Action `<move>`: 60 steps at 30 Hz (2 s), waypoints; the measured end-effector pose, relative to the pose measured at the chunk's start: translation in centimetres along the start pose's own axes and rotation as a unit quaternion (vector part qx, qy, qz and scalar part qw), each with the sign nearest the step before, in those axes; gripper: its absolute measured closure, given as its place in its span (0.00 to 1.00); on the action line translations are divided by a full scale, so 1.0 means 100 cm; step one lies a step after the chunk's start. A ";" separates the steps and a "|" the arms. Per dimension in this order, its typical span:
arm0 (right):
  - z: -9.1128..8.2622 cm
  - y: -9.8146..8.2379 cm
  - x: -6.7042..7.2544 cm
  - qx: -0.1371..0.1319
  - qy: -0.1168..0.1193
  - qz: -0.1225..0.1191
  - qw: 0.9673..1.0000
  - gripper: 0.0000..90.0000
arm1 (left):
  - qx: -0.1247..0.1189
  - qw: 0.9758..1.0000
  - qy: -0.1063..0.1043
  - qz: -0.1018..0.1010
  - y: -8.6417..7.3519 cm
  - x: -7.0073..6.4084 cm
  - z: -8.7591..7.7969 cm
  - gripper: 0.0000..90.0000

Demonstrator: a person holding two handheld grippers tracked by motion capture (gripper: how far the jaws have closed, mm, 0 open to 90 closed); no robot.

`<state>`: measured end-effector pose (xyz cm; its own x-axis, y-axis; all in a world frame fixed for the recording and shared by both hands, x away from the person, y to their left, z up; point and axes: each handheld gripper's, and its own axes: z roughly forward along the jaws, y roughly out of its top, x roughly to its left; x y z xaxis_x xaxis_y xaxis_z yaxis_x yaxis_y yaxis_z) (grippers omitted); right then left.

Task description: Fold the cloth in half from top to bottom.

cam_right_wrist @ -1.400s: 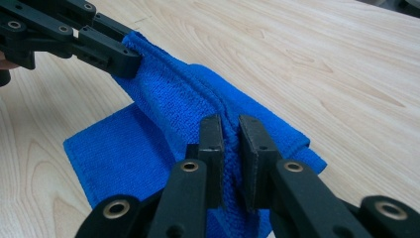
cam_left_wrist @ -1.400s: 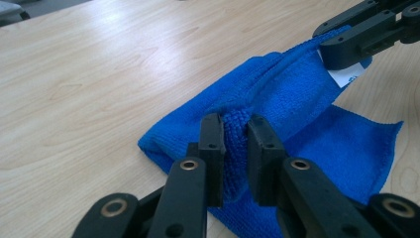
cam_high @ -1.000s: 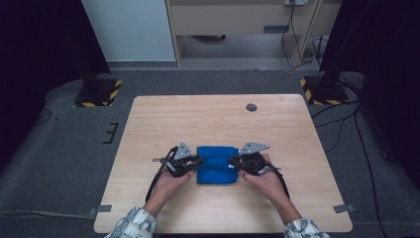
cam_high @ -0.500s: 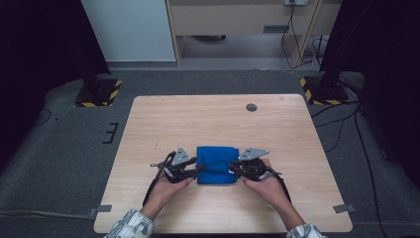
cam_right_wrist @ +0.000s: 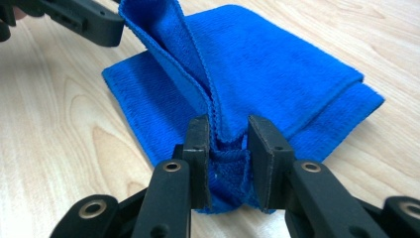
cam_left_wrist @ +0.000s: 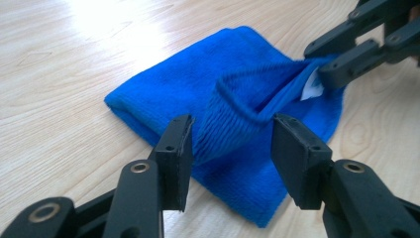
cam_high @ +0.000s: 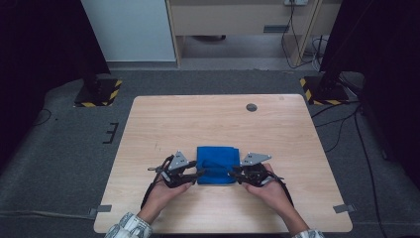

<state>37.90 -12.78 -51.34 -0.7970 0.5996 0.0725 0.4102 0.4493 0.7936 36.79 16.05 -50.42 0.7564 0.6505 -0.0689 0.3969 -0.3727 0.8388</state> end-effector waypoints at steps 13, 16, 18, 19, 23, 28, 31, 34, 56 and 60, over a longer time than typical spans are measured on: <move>0.002 -0.008 0.007 0.013 0.013 -0.004 1.000 0.77 | -0.052 0.998 0.012 -0.021 0.011 -0.002 -0.013 0.57; 0.002 -0.010 0.009 0.019 0.015 -0.007 1.000 0.77 | -0.054 0.998 0.024 -0.022 0.016 0.000 -0.012 0.56; 0.002 -0.011 0.009 0.021 0.015 -0.008 1.000 0.76 | -0.051 0.998 0.029 -0.025 0.017 0.002 -0.007 0.56; 0.002 -0.011 0.009 0.020 0.016 -0.008 1.000 0.75 | -0.045 0.998 0.032 -0.025 0.017 0.003 -0.003 0.56; 0.002 -0.011 0.011 0.023 0.018 -0.007 1.000 0.72 | -0.012 0.999 0.047 -0.003 0.014 0.003 0.012 0.55; 0.000 -0.010 0.011 0.022 0.027 -0.003 0.999 0.60 | 0.015 0.999 0.045 0.001 0.003 0.001 0.014 0.55; -0.003 -0.010 0.011 0.021 0.020 0.001 1.000 0.51 | 0.037 0.998 0.045 0.011 -0.004 -0.001 0.016 0.53; -0.005 -0.009 0.009 0.013 0.007 0.006 1.000 0.42 | 0.049 0.998 0.043 0.013 -0.008 -0.001 0.018 0.49; -0.004 0.011 -0.011 -0.017 -0.056 0.037 0.998 0.09 | 0.033 0.998 0.051 -0.030 0.011 0.008 0.013 0.07; -0.002 0.014 -0.012 -0.012 -0.064 0.042 0.997 0.09 | 0.028 0.998 0.046 -0.022 0.019 0.006 0.012 0.06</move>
<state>39.35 -13.02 -50.16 -0.6964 0.7149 0.0628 0.4617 0.3793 0.8018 38.56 14.95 -49.54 0.6879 0.7239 -0.0521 0.4585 -0.3778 0.8044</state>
